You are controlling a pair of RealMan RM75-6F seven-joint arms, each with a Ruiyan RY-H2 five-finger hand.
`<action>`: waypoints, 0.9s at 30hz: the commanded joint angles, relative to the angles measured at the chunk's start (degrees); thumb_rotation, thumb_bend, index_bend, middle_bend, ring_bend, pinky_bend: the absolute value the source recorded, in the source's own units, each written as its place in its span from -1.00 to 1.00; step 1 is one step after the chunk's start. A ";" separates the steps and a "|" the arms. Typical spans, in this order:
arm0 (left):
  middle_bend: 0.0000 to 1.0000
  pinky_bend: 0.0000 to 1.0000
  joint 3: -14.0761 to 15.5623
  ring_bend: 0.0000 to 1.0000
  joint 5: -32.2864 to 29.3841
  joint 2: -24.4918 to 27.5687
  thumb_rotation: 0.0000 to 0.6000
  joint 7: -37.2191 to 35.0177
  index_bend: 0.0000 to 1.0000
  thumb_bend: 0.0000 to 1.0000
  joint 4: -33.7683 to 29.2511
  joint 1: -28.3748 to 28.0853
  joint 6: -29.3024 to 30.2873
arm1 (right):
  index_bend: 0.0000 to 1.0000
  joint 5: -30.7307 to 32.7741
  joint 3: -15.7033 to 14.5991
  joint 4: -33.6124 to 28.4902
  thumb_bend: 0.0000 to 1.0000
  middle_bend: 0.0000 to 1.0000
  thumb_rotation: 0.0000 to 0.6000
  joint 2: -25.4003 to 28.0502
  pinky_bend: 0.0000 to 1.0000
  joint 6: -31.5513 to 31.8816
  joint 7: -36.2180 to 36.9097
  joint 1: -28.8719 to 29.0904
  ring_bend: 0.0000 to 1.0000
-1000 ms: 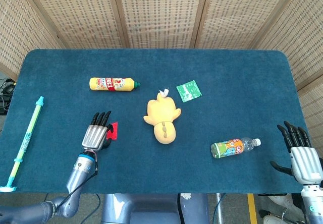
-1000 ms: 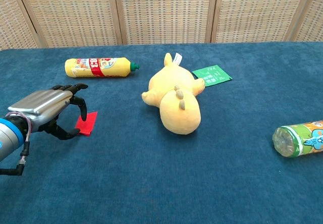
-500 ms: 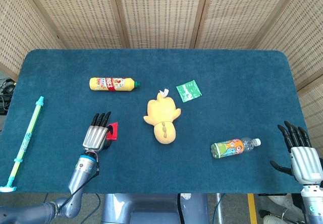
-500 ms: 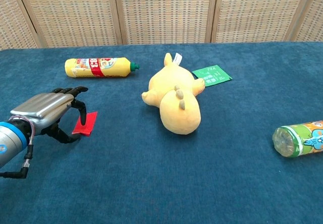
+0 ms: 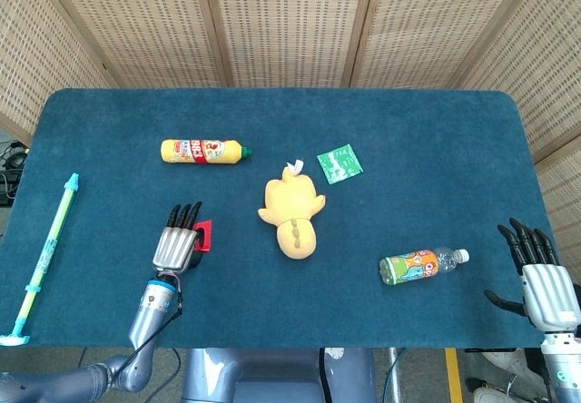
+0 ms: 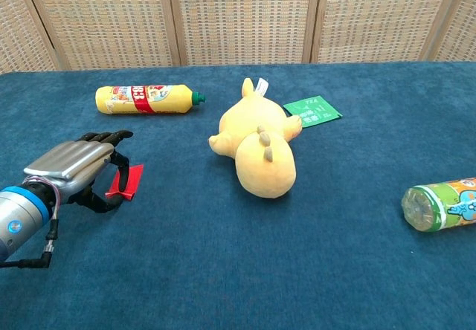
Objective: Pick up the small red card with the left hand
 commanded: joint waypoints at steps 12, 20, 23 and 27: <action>-1.00 -1.00 -0.69 -1.00 0.22 -0.03 1.00 -1.40 0.27 0.02 1.13 0.16 -0.76 | -1.00 -0.30 -0.23 -0.15 -1.00 -1.00 1.00 0.18 -1.00 -0.05 0.06 0.00 -1.00; -1.00 -1.00 -2.49 -1.00 0.32 0.68 1.00 -2.16 0.27 0.02 1.56 -0.81 -1.19 | -1.00 -0.17 -0.23 -0.12 -1.00 -1.00 1.00 0.17 -1.00 -0.27 0.07 0.08 -1.00; -1.00 -1.00 -3.74 -1.00 -0.25 1.07 1.00 -1.81 0.27 0.02 1.90 -1.72 -1.87 | -1.00 -0.09 -0.21 -0.06 -1.00 -1.00 1.00 0.16 -1.00 -0.38 0.09 0.13 -1.00; -1.00 -1.00 -6.16 -1.00 -1.82 1.63 1.00 -1.02 0.27 0.02 3.17 -3.56 -3.45 | -1.00 -0.01 -0.22 0.03 -1.00 -1.00 1.00 0.01 -1.00 -0.70 -0.23 0.29 -1.00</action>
